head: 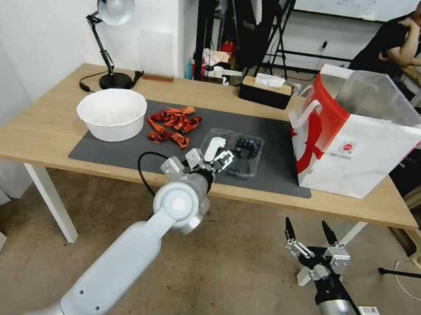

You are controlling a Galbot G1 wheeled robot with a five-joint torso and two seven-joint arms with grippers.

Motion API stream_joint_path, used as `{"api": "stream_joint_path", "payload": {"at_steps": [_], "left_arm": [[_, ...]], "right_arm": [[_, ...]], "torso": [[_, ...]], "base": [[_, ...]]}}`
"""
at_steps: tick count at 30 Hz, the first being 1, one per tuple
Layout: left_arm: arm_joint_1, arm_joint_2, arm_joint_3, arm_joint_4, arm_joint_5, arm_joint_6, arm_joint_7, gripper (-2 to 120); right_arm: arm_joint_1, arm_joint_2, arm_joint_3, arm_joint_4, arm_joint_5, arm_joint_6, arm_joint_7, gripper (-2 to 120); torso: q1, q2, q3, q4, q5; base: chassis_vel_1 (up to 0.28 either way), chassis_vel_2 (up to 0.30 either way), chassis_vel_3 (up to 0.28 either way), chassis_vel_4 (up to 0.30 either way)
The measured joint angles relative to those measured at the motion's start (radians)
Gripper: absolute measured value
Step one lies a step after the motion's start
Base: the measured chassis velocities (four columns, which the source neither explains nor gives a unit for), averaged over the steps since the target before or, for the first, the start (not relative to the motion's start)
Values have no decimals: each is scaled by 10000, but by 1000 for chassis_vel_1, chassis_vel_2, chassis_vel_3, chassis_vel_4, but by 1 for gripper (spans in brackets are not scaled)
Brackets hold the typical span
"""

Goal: Close the takeout container lid, then place the container into the takeout bag.

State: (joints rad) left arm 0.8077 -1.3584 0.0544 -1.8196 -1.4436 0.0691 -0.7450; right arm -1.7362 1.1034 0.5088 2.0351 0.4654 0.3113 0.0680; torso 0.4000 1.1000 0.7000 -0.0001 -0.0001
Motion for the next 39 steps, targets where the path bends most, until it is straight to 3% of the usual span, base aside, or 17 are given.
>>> {"api": "stream_joint_path", "payload": {"at_steps": [9,15,24,39], "left_arm": [[83,93,-94,-90,-9,-316,571,100],[300,278,-62,-392,252,-430,1658,100],[367,345,207,-577,672,-411,2811,100],[8,356,588,-253,720,-91,3571,100]], "right_arm": [[23,26,-20,-44,0,-15,10,100],[43,31,-43,-51,-20,-35,32,100],[18,37,-80,-31,-110,-52,75,100],[-46,-27,-90,59,-232,-93,150,100]], "torso": [[0,0,0,1,0],[0,0,0,1,0],[0,0,0,0,1],[1,0,0,1,1]], "base": [[0,0,0,0],[0,0,0,0],[0,0,0,0],[0,0,0,0]]}}
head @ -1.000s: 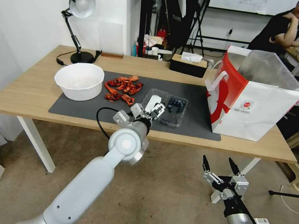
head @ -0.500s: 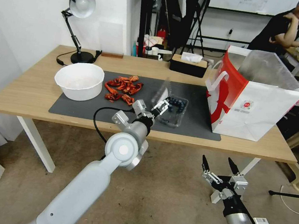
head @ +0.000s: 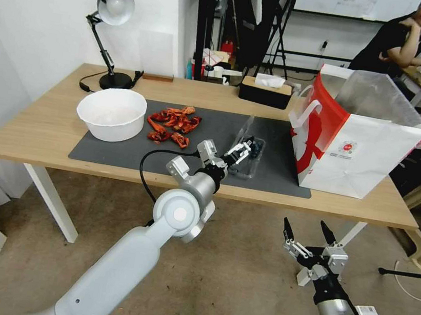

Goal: Close the takeout container lid, then place the container into the takeout bag.

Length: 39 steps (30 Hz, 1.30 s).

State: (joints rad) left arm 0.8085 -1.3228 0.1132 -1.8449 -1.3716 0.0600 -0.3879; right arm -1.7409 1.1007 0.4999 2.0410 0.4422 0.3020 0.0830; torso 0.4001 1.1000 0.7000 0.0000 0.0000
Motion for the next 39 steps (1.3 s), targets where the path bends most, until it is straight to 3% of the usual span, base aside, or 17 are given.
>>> {"api": "stream_joint_path", "payload": {"at_steps": [5,10,17,24,28,29,32,34,39], "left_arm": [[-303,-37,222,180,-310,350,-27,100],[-568,-210,361,409,-694,571,-359,89],[-864,-509,516,815,-812,1022,-1616,62],[-888,-432,546,816,-703,1445,-2273,39],[-886,-348,557,706,-674,1645,-2566,25],[-885,-333,556,687,-668,1694,-2706,17],[-884,-324,552,686,-660,1728,-2796,10],[-863,-290,531,691,-629,1734,-2881,0],[-835,-268,522,691,-603,1745,-2953,0]], "right_arm": [[-51,4,76,8,-6,0,3,100],[-65,44,94,8,-12,0,3,100],[-69,55,87,146,118,-15,-160,100],[209,-153,203,328,877,-166,-728,100],[668,-429,339,439,1935,-499,-1182,100],[1004,-653,414,542,2771,-814,-1340,100],[1442,-912,454,621,3794,-1180,-1375,100],[2261,-1336,448,663,5672,-1891,-1122,100],[3115,-1666,344,646,7604,-2719,-501,100]], "torso": [[0,0,0,0,0],[0,0,0,0,0],[0,0,0,-1,0],[0,0,0,-1,0],[0,0,0,-1,1],[-1,0,0,-1,0],[0,0,0,-1,0],[0,0,1,1,-1],[0,-1,1,1,-1]], "base": [[0,0,0,0],[0,0,0,0],[0,0,0,0],[0,0,0,0],[0,0,0,0],[0,0,0,0],[0,0,0,0],[0,0,0,0],[0,0,0,0]]}}
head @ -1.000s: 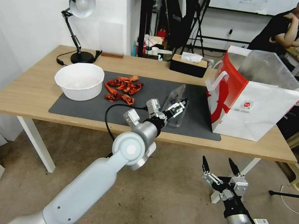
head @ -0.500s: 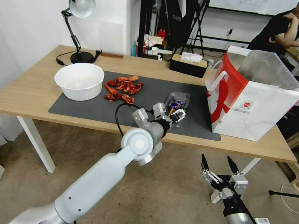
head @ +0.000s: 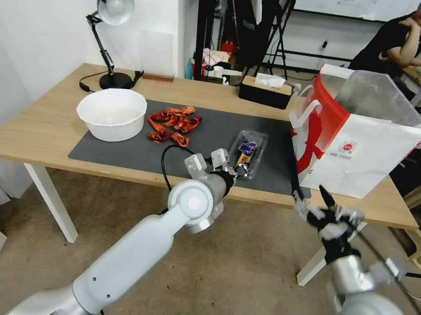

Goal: Close the takeout container lid, then place the container into the takeout bag.

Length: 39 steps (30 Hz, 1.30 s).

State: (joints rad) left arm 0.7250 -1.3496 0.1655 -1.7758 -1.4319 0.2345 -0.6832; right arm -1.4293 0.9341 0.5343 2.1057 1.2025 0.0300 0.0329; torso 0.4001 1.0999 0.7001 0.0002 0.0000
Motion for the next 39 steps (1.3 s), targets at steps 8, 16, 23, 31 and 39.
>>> {"api": "stream_joint_path", "payload": {"at_steps": [8,16,23,31,39], "left_arm": [[22,-10,-26,31,67,-24,-26,0],[-124,-16,36,128,61,-60,-35,0],[-788,-298,677,812,-77,-109,243,0],[-795,-300,696,897,-88,-204,239,0],[-790,-294,677,848,-88,-256,197,0]], "right_arm": [[1974,-222,-481,-232,3524,-2397,1976,100],[3822,-206,-1214,-842,4562,-3409,3904,100],[4310,-319,-1258,-1275,4625,-4134,4932,100],[5223,84,-2141,-2138,4771,-4622,5122,100],[6063,257,-2781,-2741,4855,-4940,5173,100]], "torso": [[-2,1,-1,-2,-1],[-1,0,-1,3,2],[-1,0,-1,-10,0],[0,0,0,0,0],[-1,0,0,0,-1]], "base": [[0,0,0,0],[0,0,0,0],[0,0,0,0],[0,0,0,0],[0,0,0,0]]}}
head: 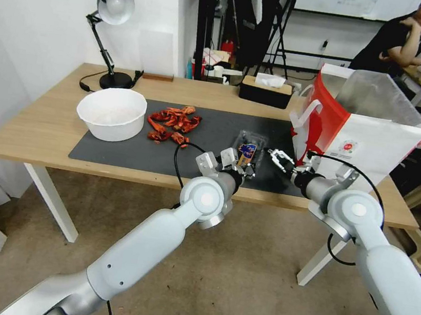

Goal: Close the takeout container lid, then place the container into the takeout bag.

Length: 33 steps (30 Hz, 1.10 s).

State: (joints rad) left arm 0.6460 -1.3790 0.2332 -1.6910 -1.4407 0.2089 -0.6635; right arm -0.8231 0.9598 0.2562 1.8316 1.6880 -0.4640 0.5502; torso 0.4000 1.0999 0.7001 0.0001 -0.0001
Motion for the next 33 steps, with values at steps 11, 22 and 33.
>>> {"api": "stream_joint_path", "payload": {"at_steps": [11,22,33], "left_arm": [[6,26,-27,-31,-6,-23,-17,0],[19,93,-89,-34,-15,-74,-11,0],[31,159,-125,-138,-40,-121,-40,0]], "right_arm": [[1394,400,-802,-965,591,-922,1029,100],[2086,933,-1108,-1582,1356,-1819,2326,93],[2121,1088,-1089,-1721,1447,-2087,2527,66]], "torso": [[0,0,-1,0,0],[-2,4,-3,-6,-6],[-3,6,-3,-6,0]], "base": [[0,0,0,0],[0,0,0,0],[0,0,0,0]]}}
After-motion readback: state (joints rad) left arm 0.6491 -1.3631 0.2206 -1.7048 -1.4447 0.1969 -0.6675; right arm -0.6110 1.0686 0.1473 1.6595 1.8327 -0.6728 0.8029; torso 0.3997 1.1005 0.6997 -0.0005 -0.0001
